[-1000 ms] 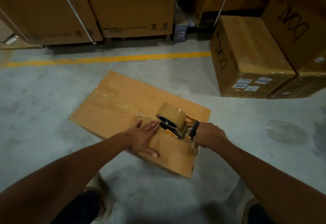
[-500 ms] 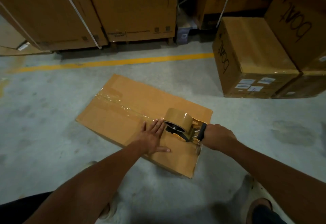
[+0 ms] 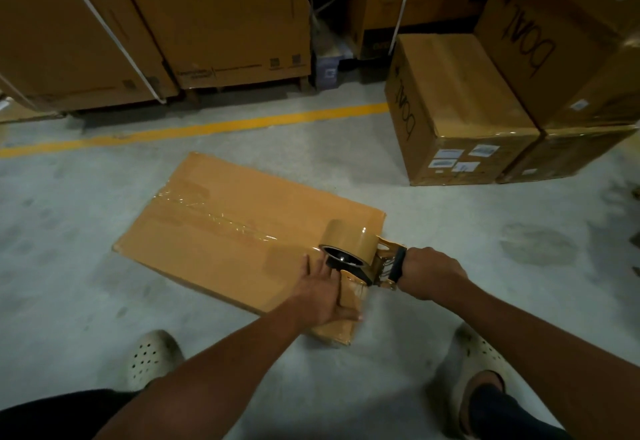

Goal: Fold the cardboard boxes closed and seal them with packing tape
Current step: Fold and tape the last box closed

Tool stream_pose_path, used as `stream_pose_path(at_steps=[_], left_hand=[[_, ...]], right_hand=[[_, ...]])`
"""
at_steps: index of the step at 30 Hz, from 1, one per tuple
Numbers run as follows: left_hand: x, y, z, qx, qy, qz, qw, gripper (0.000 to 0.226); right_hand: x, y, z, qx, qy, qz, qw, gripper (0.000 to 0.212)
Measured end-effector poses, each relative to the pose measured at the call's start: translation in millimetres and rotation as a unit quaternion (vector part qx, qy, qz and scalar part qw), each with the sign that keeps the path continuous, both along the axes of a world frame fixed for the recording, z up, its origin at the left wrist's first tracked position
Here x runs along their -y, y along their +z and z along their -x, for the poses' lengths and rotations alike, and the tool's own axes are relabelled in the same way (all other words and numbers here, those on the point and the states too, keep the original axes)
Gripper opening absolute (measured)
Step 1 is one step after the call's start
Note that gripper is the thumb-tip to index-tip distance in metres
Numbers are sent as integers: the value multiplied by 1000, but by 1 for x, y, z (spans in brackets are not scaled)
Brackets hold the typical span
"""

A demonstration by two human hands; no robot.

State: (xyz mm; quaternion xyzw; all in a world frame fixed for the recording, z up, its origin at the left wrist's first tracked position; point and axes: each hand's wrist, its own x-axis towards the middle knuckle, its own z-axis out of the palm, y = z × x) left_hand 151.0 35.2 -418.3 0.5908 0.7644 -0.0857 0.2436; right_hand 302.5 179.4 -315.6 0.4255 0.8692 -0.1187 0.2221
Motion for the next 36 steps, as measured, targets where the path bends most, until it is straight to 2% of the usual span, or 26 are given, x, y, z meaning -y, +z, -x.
stream_pose_path(at_steps=[4,9,21,26,31,33,36], left_hand=[[-3,-7,-17,-31,56,-2,998,136],[-6,-11,-19,-38,74,4,996,128],[18,-9,-10,-48,54,-9,997,114],[12,-3,-22,-57,28,-3,998,105],[13,-6,-38,-97,-113,-53,987,74],[16,-11,-36,-102,-119,-94,983,74],[18,-21,-33,-103,-109,-104,983,79]], right_hand=[[-6,-2,-5,-1,0,18,1000,26],[-14,-4,-25,3,-13,32,999,15],[-21,-45,-76,-33,-18,87,996,14],[-17,-50,-81,-55,-37,101,993,15],[-19,-56,-81,-71,-64,139,986,14],[-18,-59,-79,-81,-78,161,980,12],[-16,-67,-78,-84,-105,190,973,13]])
